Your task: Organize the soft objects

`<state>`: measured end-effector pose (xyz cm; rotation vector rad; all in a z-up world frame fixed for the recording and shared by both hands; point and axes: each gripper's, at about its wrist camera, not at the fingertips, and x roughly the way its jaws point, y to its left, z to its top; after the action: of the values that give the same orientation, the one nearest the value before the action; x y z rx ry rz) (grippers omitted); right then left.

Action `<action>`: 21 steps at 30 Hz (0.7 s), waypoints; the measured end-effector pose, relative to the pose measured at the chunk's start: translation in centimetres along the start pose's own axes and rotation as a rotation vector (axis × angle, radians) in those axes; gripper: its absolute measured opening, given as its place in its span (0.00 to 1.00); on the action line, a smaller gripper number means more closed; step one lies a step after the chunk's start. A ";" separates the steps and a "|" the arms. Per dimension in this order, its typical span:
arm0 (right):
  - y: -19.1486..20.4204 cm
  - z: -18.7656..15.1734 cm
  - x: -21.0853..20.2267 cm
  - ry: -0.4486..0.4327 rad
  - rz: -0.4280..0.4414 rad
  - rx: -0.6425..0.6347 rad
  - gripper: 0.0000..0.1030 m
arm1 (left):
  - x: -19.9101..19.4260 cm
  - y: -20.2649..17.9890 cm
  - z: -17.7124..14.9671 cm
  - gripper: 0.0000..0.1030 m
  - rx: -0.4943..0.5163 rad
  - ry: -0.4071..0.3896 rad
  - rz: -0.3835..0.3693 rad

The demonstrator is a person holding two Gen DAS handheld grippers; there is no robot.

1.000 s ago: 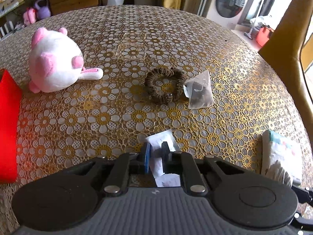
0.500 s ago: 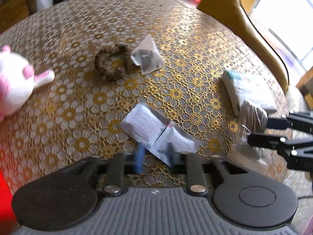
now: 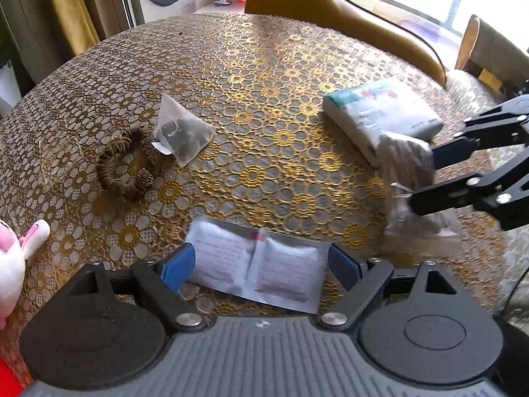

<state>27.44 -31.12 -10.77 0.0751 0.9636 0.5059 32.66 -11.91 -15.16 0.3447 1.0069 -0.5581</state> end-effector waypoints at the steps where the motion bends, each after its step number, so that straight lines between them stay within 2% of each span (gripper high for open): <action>1: 0.0 0.0 0.0 0.003 0.000 0.000 0.43 | 0.1 0.1 -0.1 0.86 0.006 0.000 0.006; 4: -0.1 0.0 0.1 0.008 0.000 0.002 0.43 | 0.3 0.7 -0.4 0.90 0.002 -0.007 0.002; 12: -0.3 -0.1 0.5 0.016 0.001 0.014 0.43 | 0.3 0.9 -1.3 0.89 -0.014 -0.044 0.010; 14: -0.4 -0.1 0.5 0.016 0.000 0.013 0.43 | 0.1 0.8 -1.5 0.79 -0.010 -0.055 0.003; 16: -0.3 0.0 0.5 0.018 0.000 0.014 0.43 | -0.4 0.2 -1.4 0.59 0.004 -0.067 -0.002; 17: -0.4 0.0 0.5 0.018 0.000 0.015 0.43 | -0.6 0.0 -1.4 0.55 0.009 -0.068 -0.003; 19: -0.3 0.0 0.6 0.018 -0.001 0.017 0.43 | -0.7 -0.4 -1.3 0.35 0.013 -0.071 -0.008; 21: -0.2 0.0 0.5 0.017 -0.005 0.016 0.43 | -0.9 -0.7 -1.2 0.25 -0.003 -0.070 -0.012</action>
<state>27.75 -31.10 -11.28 0.0826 0.9844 0.4956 31.10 -11.61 -15.02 0.3141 0.9433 -0.5758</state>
